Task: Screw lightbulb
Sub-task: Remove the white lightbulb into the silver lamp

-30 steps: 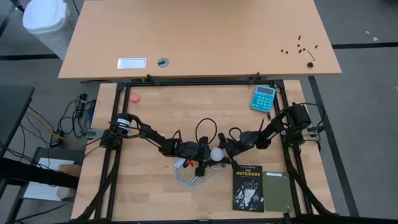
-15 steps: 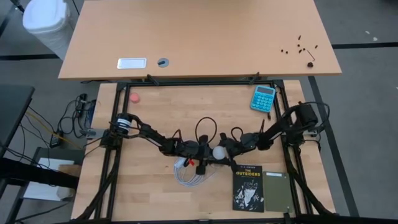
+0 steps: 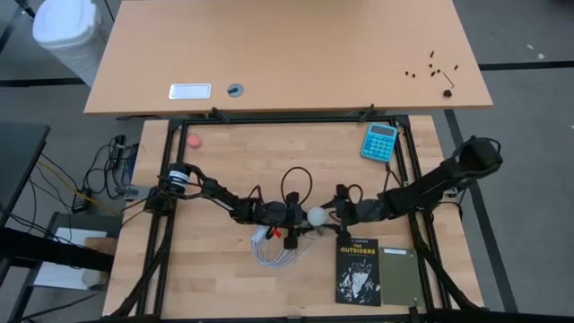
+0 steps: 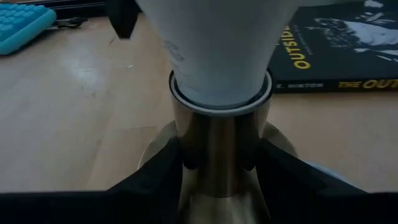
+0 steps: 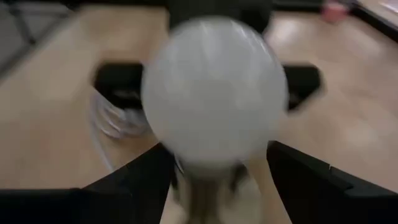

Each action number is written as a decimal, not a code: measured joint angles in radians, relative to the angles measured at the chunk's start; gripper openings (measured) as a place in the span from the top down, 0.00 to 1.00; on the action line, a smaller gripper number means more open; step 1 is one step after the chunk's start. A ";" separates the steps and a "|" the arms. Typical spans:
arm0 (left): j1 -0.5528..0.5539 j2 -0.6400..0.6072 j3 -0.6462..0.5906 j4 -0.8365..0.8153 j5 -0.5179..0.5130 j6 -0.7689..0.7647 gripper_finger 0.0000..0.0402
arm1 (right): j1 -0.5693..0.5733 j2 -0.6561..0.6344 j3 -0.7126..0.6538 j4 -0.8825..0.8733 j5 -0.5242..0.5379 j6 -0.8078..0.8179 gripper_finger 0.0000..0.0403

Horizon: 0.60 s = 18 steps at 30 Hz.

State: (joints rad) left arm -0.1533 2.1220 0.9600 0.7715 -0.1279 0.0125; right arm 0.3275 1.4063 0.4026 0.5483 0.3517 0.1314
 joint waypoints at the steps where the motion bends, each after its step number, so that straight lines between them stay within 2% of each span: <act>1: 0.000 0.000 0.000 0.000 -0.002 -0.001 0.54 | 0.017 -0.020 0.000 -0.050 0.059 0.023 0.34; 4: 0.001 0.000 0.000 0.000 -0.003 -0.001 0.54 | 0.064 -0.075 0.000 -0.202 0.289 0.156 0.36; 6: -0.001 0.000 0.000 -0.001 0.000 0.000 0.54 | 0.091 -0.104 -0.001 -0.278 0.401 0.281 0.38; 12: -0.001 0.000 0.000 0.000 0.002 -0.001 0.54 | 0.151 -0.093 0.031 -0.269 0.347 0.362 0.42; 18: -0.001 0.000 0.000 0.000 -0.018 -0.032 0.54 | 0.207 0.070 0.112 -0.265 0.389 0.528 0.43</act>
State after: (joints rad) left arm -0.1543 2.1216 0.9596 0.7712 -0.1455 -0.0191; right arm 0.5344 1.4762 0.5142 0.2837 0.7411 0.6597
